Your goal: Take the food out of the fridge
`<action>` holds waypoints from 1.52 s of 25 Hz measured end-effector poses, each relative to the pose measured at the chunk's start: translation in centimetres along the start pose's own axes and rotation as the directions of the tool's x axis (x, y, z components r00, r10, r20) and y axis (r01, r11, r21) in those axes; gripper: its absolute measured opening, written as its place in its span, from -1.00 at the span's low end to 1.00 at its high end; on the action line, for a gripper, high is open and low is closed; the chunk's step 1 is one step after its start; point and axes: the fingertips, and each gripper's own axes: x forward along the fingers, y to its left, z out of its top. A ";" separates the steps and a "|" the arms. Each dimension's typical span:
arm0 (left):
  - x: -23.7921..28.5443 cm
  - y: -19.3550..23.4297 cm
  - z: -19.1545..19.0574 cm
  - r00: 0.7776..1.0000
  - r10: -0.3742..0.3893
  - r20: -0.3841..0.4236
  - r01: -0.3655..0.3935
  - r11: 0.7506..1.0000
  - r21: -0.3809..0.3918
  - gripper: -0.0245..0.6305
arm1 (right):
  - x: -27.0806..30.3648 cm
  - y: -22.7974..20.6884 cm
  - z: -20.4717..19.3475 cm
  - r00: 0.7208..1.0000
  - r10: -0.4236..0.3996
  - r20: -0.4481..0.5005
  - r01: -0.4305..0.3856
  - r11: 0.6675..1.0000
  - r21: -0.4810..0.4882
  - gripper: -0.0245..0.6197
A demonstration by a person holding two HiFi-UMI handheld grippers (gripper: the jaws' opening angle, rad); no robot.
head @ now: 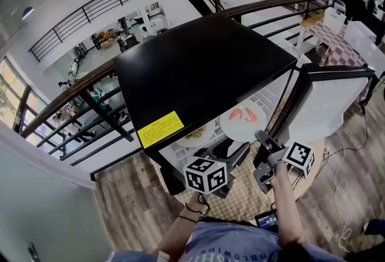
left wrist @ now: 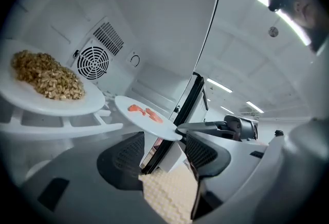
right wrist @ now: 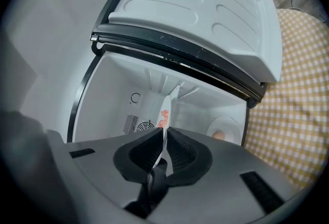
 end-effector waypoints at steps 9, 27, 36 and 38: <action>-0.2 0.3 0.2 0.999 0.035 0.026 -0.034 0.999 -0.014 -0.17 | -2.0 -0.1 -1.0 1.000 0.000 -0.021 -0.002 0.997 -0.075 -0.82; -1.4 -5.6 -5.5 0.998 0.054 -0.023 -0.054 0.998 0.011 -0.18 | -9.2 -3.3 -2.1 0.997 0.013 -0.076 -0.022 0.993 -0.119 -0.80; -2.6 -9.5 -9.6 0.992 0.124 -0.025 -0.125 0.992 -0.024 -0.18 | -14.2 -5.8 -3.0 0.991 -0.034 -0.128 0.015 0.989 -0.145 -0.80; -2.8 -10.3 -10.6 0.990 0.135 -0.031 -0.136 0.990 -0.030 -0.18 | -15.4 -6.4 -3.4 0.990 -0.037 -0.137 0.018 0.991 -0.134 -0.80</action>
